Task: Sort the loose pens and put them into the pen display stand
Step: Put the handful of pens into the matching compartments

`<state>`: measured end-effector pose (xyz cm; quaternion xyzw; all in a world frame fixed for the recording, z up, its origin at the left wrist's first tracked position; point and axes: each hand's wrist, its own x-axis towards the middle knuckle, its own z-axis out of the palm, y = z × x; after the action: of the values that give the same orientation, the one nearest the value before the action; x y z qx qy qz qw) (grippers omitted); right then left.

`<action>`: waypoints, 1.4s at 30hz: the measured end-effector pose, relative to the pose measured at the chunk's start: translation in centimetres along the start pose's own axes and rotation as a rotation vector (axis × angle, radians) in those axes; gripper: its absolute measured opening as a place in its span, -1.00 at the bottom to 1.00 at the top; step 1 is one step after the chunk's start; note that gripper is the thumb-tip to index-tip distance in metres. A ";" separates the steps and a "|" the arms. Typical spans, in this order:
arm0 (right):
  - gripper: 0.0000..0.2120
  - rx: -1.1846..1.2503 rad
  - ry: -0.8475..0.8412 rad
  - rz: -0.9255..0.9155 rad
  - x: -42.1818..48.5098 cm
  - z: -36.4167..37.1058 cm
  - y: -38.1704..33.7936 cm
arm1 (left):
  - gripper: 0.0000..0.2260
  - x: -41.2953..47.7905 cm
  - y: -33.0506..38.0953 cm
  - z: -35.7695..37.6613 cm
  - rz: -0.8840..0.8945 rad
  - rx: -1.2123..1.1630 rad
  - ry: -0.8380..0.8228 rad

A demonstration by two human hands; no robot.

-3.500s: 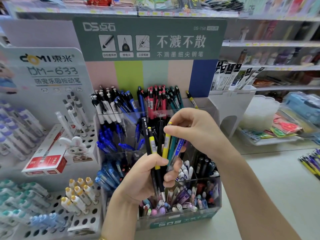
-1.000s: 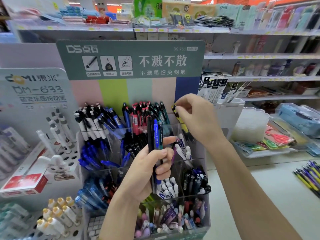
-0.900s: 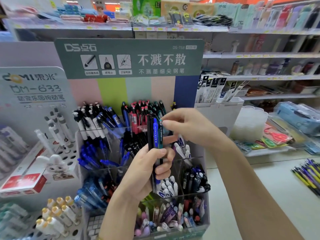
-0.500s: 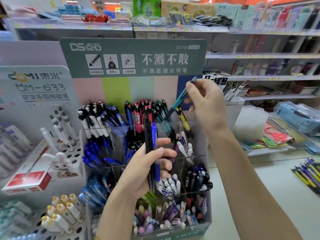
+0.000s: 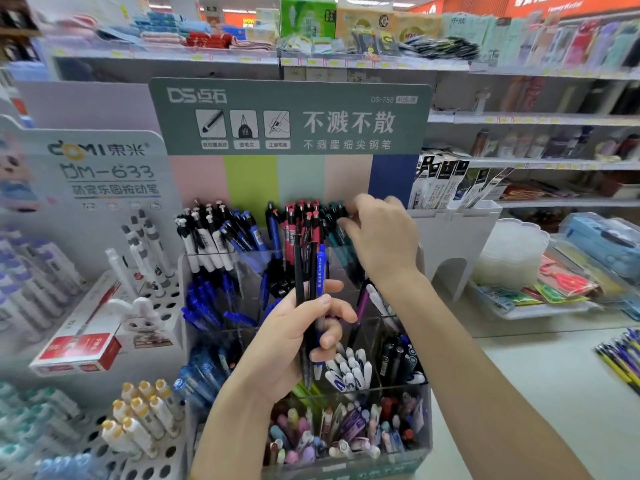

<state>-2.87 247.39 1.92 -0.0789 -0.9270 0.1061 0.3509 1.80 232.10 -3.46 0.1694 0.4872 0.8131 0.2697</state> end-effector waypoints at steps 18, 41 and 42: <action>-0.86 -0.089 0.083 0.026 -1.7 0.6 0.5 | -0.71 -2.8 0.6 -1.7 0.085 0.062 -0.011; -0.88 1.044 -0.087 0.240 -7.1 0.4 -8.4 | -0.75 -9.1 1.5 -9.0 0.079 0.150 0.390; -0.88 0.996 -0.056 0.205 -7.2 0.6 -8.5 | -0.75 -9.2 1.5 -9.1 0.081 0.154 0.394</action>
<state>1.45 237.55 -0.89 0.0100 -0.7605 0.5711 0.3089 3.77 219.58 -6.51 0.0468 0.5839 0.8011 0.1227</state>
